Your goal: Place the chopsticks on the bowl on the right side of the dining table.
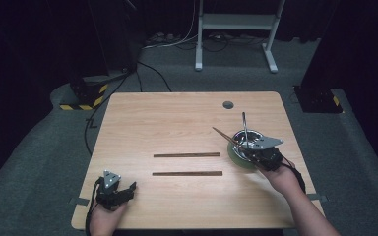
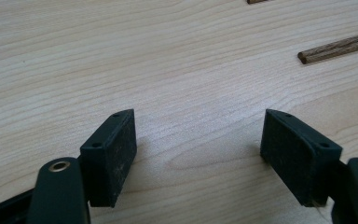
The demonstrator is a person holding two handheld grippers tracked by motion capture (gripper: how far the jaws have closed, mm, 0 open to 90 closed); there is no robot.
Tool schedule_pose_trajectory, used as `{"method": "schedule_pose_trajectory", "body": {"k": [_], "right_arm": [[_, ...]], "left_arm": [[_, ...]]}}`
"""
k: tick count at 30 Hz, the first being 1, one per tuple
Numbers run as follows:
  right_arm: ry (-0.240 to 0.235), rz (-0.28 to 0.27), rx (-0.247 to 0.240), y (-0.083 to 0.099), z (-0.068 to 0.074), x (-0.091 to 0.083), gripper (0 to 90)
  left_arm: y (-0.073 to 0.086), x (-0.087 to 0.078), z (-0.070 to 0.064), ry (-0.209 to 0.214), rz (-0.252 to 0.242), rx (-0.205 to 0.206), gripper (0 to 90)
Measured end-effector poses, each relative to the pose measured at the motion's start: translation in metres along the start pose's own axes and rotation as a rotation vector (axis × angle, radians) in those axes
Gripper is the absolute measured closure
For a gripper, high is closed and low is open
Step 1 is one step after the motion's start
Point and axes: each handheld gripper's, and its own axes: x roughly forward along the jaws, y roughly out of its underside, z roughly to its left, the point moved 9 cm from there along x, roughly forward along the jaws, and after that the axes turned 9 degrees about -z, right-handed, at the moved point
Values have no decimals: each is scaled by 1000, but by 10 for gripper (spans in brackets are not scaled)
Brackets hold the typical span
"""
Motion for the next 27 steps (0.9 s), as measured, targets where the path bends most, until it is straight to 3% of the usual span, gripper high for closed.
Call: {"method": "schedule_pose_trajectory", "body": {"k": [17,27], "right_arm": [[-35,38,-1,7,-12,15,836],[-24,45,-15,10,-15,15,832]], "left_arm": [[0,0,1,0,1,6,269],[0,0,1,-2,3,1,270]]}}
